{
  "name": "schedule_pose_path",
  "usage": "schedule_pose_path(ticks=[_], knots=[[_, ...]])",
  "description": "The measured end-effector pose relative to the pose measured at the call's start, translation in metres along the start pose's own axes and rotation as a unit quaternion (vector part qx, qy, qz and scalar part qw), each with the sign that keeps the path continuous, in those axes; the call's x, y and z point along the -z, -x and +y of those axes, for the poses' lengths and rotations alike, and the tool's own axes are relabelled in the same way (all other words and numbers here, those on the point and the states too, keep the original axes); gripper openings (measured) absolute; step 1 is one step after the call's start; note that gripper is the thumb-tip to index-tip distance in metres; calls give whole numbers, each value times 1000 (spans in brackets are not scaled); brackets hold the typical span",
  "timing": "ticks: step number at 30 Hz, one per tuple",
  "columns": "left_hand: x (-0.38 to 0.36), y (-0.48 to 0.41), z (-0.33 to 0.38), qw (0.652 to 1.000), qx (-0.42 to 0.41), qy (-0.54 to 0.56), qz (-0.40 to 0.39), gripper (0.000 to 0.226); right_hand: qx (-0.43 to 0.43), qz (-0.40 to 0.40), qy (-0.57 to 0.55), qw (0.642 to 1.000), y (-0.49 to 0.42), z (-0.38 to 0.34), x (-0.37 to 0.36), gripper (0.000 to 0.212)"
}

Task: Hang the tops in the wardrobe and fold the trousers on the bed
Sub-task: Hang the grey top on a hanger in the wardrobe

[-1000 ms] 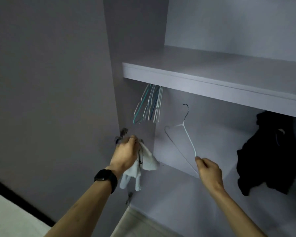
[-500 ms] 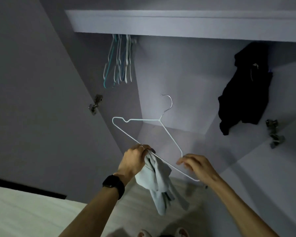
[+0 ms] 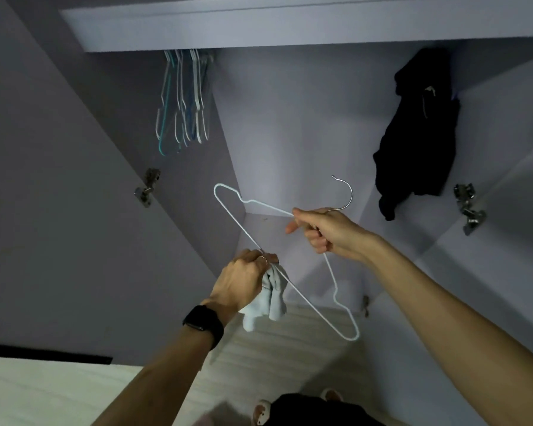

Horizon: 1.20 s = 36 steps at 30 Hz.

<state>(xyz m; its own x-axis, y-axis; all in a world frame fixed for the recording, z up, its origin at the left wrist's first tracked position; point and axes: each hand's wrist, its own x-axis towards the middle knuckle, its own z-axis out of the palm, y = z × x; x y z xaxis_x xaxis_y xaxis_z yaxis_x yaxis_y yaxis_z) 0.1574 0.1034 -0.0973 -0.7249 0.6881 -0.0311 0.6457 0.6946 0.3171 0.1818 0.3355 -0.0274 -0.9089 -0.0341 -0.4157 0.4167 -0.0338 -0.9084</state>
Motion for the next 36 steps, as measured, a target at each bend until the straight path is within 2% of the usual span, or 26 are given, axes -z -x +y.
schedule_pose_path(ticks=[1, 3, 5, 6, 8, 11, 13, 16, 18, 19, 22, 24, 26, 28, 30, 36], knots=[[1, 0, 0, 999, 15, 45, 19, 45, -4, 10, 11, 1000, -2, 3, -3, 39], [6, 2, -1, 986, 65, 142, 61, 45, 15, 102, 73, 992, -2, 15, -6, 46], [11, 3, -1, 966, 116, 216, 85, 42, 47, 202, 151, 967, 2, 33, -7, 50], [15, 3, -1, 953, 140, 249, 97, 38, 55, 216, 168, 960, 6, 42, -10, 52], [24, 0, 1, 928, 170, 310, 116, 27, 64, 187, 190, 962, 12, 51, -25, 53], [34, -5, 3, 903, 185, 374, 104, 20, 94, 120, 192, 969, 9, 57, -46, 52], [40, -6, 3, 883, 191, 420, 89, 18, 124, 88, 171, 973, 3, 59, -53, 36], [47, -2, -2, 857, 172, 478, 85, 12, 136, 104, 143, 975, -5, 64, -52, 11], [53, 4, -13, 859, 187, 470, 80, 8, 137, 104, 148, 974, -9, 67, -42, 6], [55, 7, -22, 873, 198, 440, 76, 8, 141, 116, 154, 971, -10, 68, -34, 6], [63, 22, -55, 922, 233, 302, 62, 12, 150, 226, 120, 955, -11, 68, -2, 9], [68, 30, -70, 938, 261, 220, 53, 18, 155, 279, 80, 944, -11, 68, 15, 14], [66, 30, -77, 946, 272, 172, 41, 16, 160, 270, 97, 944, -11, 67, 21, 15], [61, 27, -77, 953, 275, 129, 17, 6, 158, 239, 145, 947, -14, 68, 16, 15], [57, 22, -75, 957, 274, 99, -15, 16, 142, 222, 140, 954, -20, 68, 9, 12], [59, 9, -73, 947, 276, 145, -79, 32, 83, 204, 144, 965, -29, 56, 4, 23]])
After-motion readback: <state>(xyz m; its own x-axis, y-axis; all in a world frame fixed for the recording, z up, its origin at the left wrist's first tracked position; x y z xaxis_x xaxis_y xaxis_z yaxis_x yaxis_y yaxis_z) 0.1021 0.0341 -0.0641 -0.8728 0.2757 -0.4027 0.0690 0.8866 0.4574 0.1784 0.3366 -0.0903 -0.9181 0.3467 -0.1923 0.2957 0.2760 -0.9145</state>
